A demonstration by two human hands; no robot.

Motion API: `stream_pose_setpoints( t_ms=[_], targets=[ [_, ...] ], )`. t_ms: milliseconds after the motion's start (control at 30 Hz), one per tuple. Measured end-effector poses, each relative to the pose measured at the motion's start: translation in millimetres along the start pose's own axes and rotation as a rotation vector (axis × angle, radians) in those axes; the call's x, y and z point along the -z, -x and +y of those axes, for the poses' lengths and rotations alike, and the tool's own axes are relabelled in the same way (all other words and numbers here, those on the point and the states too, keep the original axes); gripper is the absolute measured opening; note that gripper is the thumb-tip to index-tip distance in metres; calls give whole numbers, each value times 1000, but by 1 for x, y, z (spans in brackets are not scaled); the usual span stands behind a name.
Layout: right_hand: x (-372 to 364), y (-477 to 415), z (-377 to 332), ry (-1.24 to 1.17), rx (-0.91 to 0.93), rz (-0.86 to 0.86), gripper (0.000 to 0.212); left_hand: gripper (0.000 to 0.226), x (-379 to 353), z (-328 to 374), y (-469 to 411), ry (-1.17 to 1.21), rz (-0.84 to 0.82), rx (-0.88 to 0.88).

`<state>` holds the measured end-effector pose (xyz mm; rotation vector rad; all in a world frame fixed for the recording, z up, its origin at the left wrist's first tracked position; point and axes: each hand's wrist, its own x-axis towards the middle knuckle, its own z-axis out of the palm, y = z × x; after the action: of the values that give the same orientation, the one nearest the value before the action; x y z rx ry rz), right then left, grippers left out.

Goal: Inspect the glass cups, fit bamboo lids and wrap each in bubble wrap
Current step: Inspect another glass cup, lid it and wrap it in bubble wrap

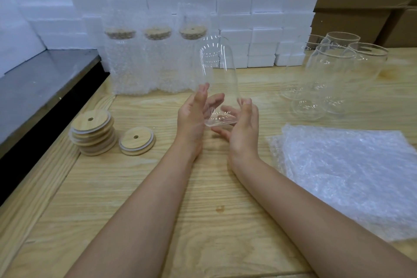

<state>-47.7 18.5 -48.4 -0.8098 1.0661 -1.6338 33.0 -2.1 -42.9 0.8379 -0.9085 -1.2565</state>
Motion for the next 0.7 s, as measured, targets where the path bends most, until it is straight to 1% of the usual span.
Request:
stream_pose_setpoints(
  t_ms=[33, 100, 167, 233, 333, 367, 400, 433, 533, 600, 700],
  targets=[
    [0, 1, -1, 37, 40, 5, 32, 44, 1, 0, -1, -2, 16, -19],
    [0, 5, -3, 86, 98, -14, 50, 34, 2, -1, -2, -17, 40, -36],
    [-2, 10, -5, 157, 147, -44, 58, 37, 3, -2, -3, -44, 67, -40],
    [-3, 12, -5, 240, 201, -87, 60, 52, 3, 0, -1, -55, 83, -47],
    [-2, 11, -4, 257, 243, -104, 57, 94, 0, 0, 1, -79, 82, -66],
    [-1, 11, -3, 250, 254, -98, 55, 100, 1, 0, 0, -81, 74, -72],
    [-1, 10, -3, 244, 266, -89, 53, 98, 1, -1, 0, -80, 66, -78],
    [-1, 9, -2, 240, 273, -82, 51, 89, 2, -1, -1, -77, 60, -76],
    [-1, 7, -1, 191, 229, -76, 41, 53, 5, -3, -6, -47, 43, -59],
    [1, 6, 0, 152, 175, -77, 36, 50, 6, -4, -7, -24, 23, -42],
    [3, 3, 3, 132, 136, -78, 31, 62, 4, -4, -7, -1, -29, -5]
  ],
)
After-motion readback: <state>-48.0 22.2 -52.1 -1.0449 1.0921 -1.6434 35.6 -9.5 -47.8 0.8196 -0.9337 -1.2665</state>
